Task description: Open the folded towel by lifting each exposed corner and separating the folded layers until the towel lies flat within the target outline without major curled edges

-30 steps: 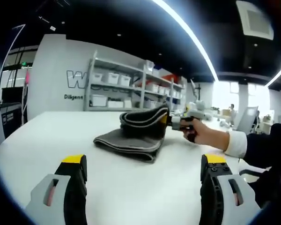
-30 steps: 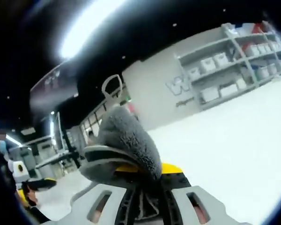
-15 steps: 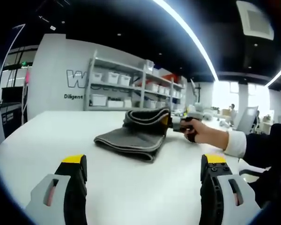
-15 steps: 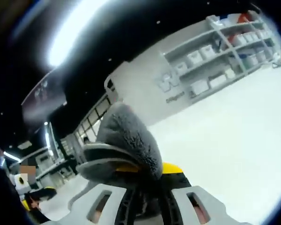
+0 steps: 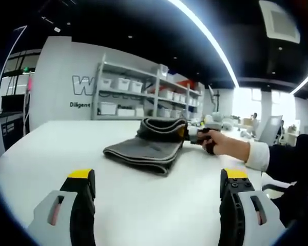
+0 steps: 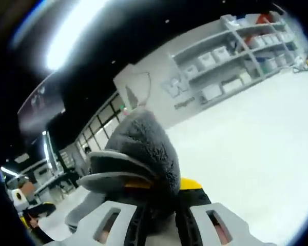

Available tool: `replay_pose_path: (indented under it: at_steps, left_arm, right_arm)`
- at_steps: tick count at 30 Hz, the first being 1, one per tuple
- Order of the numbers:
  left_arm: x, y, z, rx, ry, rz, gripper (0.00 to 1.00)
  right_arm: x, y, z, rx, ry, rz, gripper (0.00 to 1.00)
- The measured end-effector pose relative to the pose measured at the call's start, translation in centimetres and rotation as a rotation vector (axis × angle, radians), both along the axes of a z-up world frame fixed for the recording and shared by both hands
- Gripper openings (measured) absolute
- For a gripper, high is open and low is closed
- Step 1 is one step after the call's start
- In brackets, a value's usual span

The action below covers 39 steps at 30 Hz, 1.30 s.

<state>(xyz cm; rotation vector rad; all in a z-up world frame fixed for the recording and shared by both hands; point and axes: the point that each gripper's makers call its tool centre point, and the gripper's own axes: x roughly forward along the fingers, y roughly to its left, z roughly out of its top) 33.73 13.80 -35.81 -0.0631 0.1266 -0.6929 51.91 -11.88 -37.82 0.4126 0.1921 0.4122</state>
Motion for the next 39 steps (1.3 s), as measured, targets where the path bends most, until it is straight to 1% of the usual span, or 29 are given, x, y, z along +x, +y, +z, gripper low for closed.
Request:
replay_pose_path:
  at_steps: [3,6,10,12,15,17,19,21,22,25,28,29,34,35,36,37,39]
  left_arm:
    - [-0.1,-0.1,-0.1,0.002,0.001,-0.001,0.99]
    - [-0.2,-0.3,-0.2,0.005,0.003,-0.003,0.99]
    - [-0.2,-0.3,-0.4,0.012,0.006,-0.003,0.99]
    - [-0.3,-0.4,-0.5,0.014,0.007,-0.004,0.99]
    - [-0.4,-0.4,-0.6,0.017,0.008,-0.003,0.99]
    - [-0.4,-0.4,-0.6,0.018,0.009,-0.003,0.99]
    - [-0.5,-0.5,-0.7,0.021,0.010,-0.003,0.99]
    - [-0.6,-0.5,-0.7,0.024,0.011,-0.002,0.98]
    - [-0.6,-0.4,-0.8,0.028,0.013,0.000,0.98]
    - [-0.4,-0.2,-0.9,0.036,0.017,0.004,0.98]
    - [-0.4,-0.2,-1.0,0.040,0.019,0.005,0.98]
    - [-0.4,-0.2,-1.0,0.040,0.020,0.004,0.98]
    - [-0.5,-0.2,-1.0,0.040,0.020,0.003,0.98]
    - [-0.5,-0.2,-1.0,0.040,0.019,0.004,0.98]
    - [-0.5,-0.2,-1.0,0.040,0.019,0.004,0.98]
    - [-0.6,-0.2,-1.0,0.039,0.019,0.004,0.98]
    - [-0.6,-0.2,-1.0,0.039,0.019,0.004,0.98]
  right_arm:
    - [0.1,0.0,0.1,-0.039,-0.016,0.004,0.14]
    - [0.2,0.0,0.4,-0.068,-0.041,0.003,0.20]
    - [0.4,-0.2,0.5,-0.153,-0.065,0.010,0.25]
    - [0.5,-0.2,0.6,-0.197,-0.075,0.017,0.30]
    - [0.7,-0.5,0.7,-0.292,-0.101,0.026,0.36]
    - [0.7,-0.3,0.7,-0.328,-0.107,0.047,0.39]
    - [0.9,-0.5,0.7,-0.417,-0.130,0.048,0.44]
    - [0.8,-0.5,0.5,-0.509,-0.135,0.056,0.46]
    - [0.8,-0.6,0.5,-0.543,-0.140,0.056,0.46]
    - [1.0,-0.4,0.8,-0.660,-0.181,0.065,0.50]
    - [1.0,-0.2,1.4,-0.779,-0.240,0.066,0.53]
    - [0.9,-0.1,1.5,-0.796,-0.255,0.066,0.52]
    - [0.8,0.1,1.7,-0.784,-0.267,0.078,0.41]
    - [0.8,0.1,1.9,-0.784,-0.274,0.073,0.40]
    - [0.7,0.0,2.2,-0.783,-0.286,0.068,0.37]
    - [0.5,0.1,2.4,-0.776,-0.293,0.067,0.31]
    - [0.0,0.8,2.9,-0.702,-0.303,0.089,0.14]
